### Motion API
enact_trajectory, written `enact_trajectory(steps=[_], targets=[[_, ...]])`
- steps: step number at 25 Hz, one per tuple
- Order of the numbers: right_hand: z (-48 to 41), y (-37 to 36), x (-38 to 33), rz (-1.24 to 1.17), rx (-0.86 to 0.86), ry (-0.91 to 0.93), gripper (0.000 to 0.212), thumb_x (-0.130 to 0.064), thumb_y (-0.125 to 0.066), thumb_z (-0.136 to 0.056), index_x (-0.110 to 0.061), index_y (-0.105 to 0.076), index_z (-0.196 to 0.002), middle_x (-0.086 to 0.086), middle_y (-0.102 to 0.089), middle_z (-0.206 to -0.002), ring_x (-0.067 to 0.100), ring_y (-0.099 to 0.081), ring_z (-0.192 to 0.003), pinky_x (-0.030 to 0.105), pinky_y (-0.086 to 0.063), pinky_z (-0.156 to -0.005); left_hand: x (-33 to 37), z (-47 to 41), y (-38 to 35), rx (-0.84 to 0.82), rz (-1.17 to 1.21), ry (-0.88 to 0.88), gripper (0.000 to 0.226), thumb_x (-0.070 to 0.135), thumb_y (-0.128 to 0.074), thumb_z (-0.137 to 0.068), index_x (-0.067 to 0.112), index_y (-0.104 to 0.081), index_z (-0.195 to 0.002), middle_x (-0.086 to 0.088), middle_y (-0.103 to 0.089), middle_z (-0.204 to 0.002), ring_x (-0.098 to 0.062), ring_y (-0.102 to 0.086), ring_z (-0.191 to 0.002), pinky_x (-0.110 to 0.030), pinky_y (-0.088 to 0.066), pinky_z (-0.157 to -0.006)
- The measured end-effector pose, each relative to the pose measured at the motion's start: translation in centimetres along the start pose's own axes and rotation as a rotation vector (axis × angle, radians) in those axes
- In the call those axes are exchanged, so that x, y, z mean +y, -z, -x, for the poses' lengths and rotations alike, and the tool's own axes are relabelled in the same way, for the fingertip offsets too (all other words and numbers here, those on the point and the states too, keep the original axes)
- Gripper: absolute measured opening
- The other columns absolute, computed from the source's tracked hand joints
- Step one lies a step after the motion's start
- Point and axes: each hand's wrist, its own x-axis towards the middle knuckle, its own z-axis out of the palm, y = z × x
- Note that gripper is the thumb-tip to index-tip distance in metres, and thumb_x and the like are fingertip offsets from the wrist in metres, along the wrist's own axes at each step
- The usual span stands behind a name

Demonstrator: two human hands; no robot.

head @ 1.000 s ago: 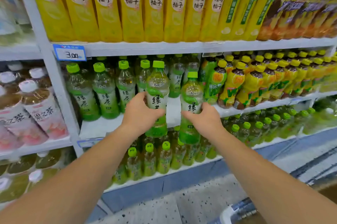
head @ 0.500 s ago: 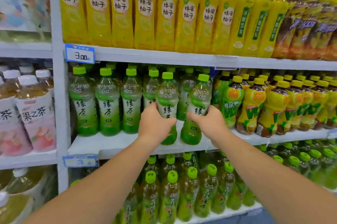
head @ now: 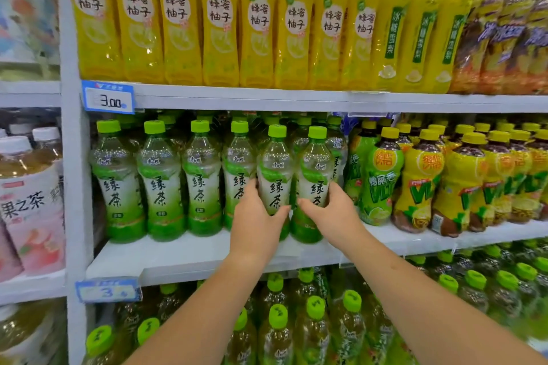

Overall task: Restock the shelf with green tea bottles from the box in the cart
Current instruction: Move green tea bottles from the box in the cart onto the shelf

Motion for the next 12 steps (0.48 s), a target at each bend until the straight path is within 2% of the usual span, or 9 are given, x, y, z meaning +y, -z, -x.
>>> enact_trajectory(steps=[1,2,4,5,6,7,9,11,12], targets=[[-0.3,-0.1,0.4,0.002,0.000,0.007,0.032,-0.028,-0.075,-0.086,-0.023,-0.056,-0.111,-0.014,-0.065,-0.096,0.000,-0.062,-0.088,0.012,-0.043,-0.061,-0.2,-0.1,-0.1,-0.008,-0.005,0.016,0.056,0.025,-0.083,-0.080,0.022,-0.048,-0.125,0.023,-0.059,-0.097,0.007,-0.061,-0.090,-0.010,-0.049,-0.077],[-0.3,-0.2,0.6,0.011,-0.001,0.013,0.034,-0.028,-0.075,-0.086,-0.023,-0.055,-0.113,-0.014,-0.064,-0.097,-0.002,-0.060,-0.086,0.012,-0.043,-0.061,-0.5,-0.2,-0.3,-0.011,-0.021,0.026,0.059,0.028,-0.083,-0.080,0.021,-0.048,-0.126,0.022,-0.060,-0.099,0.007,-0.061,-0.091,-0.011,-0.050,-0.077],[-0.7,-0.3,1.1,0.025,-0.012,0.026,0.037,-0.030,-0.075,-0.087,-0.022,-0.051,-0.114,-0.015,-0.060,-0.097,-0.007,-0.055,-0.084,0.010,-0.041,-0.061,-1.3,0.0,-0.8,0.001,-0.083,0.010,0.067,0.034,-0.081,-0.081,0.019,-0.045,-0.136,0.011,-0.062,-0.118,-0.007,-0.061,-0.111,-0.027,-0.054,-0.093],[-0.8,-0.4,1.5,0.014,-0.025,0.031,0.038,-0.030,-0.074,-0.087,-0.022,-0.050,-0.115,-0.016,-0.060,-0.097,-0.009,-0.054,-0.084,0.009,-0.040,-0.062,-1.5,0.3,-1.0,0.000,-0.128,-0.013,0.073,0.035,-0.079,-0.083,0.019,-0.041,-0.144,0.008,-0.057,-0.131,-0.011,-0.055,-0.123,-0.031,-0.048,-0.104],[-0.8,-0.5,1.7,0.006,-0.039,0.033,0.038,-0.032,-0.073,-0.088,-0.022,-0.049,-0.116,-0.016,-0.060,-0.099,-0.009,-0.055,-0.086,0.008,-0.041,-0.063,-1.6,0.8,-1.1,-0.010,-0.172,-0.030,0.080,0.035,-0.076,-0.086,0.019,-0.033,-0.151,0.006,-0.048,-0.141,-0.012,-0.046,-0.132,-0.028,-0.038,-0.111],[-0.8,-0.7,2.1,-0.012,-0.063,0.029,0.039,-0.034,-0.072,-0.089,-0.022,-0.048,-0.117,-0.015,-0.060,-0.102,-0.008,-0.056,-0.090,0.009,-0.042,-0.067,-1.7,1.3,-1.3,-0.013,-0.213,-0.045,0.085,0.034,-0.072,-0.089,0.018,-0.023,-0.157,0.004,-0.040,-0.146,-0.012,-0.040,-0.136,-0.021,-0.030,-0.110],[-0.9,-1.1,2.8,-0.020,-0.081,0.015,0.043,-0.043,-0.069,-0.089,-0.023,-0.045,-0.119,-0.009,-0.059,-0.110,0.005,-0.058,-0.101,0.021,-0.049,-0.084,-1.9,2.1,-1.5,0.028,-0.324,-0.093,0.090,0.039,-0.066,-0.092,0.014,-0.012,-0.160,0.000,-0.035,-0.138,-0.014,-0.040,-0.128,-0.018,-0.035,-0.101],[-1.0,-1.4,3.5,0.027,-0.084,-0.003,0.045,-0.048,-0.068,-0.088,-0.024,-0.044,-0.118,0.000,-0.055,-0.120,0.016,-0.053,-0.114,0.037,-0.045,-0.102,-2.4,2.5,-1.6,0.083,-0.398,-0.134,0.088,0.046,-0.063,-0.092,0.014,-0.016,-0.159,0.001,-0.037,-0.127,-0.013,-0.045,-0.116,-0.019,-0.043,-0.091],[-1.1,-1.4,3.6,0.027,-0.098,-0.017,0.047,-0.045,-0.069,-0.088,-0.023,-0.042,-0.119,0.002,-0.053,-0.123,0.019,-0.050,-0.118,0.041,-0.043,-0.106,-2.7,2.7,-1.5,0.091,-0.397,-0.127,0.087,0.048,-0.064,-0.091,0.014,-0.020,-0.158,0.002,-0.038,-0.126,-0.012,-0.046,-0.115,-0.019,-0.043,-0.089]])
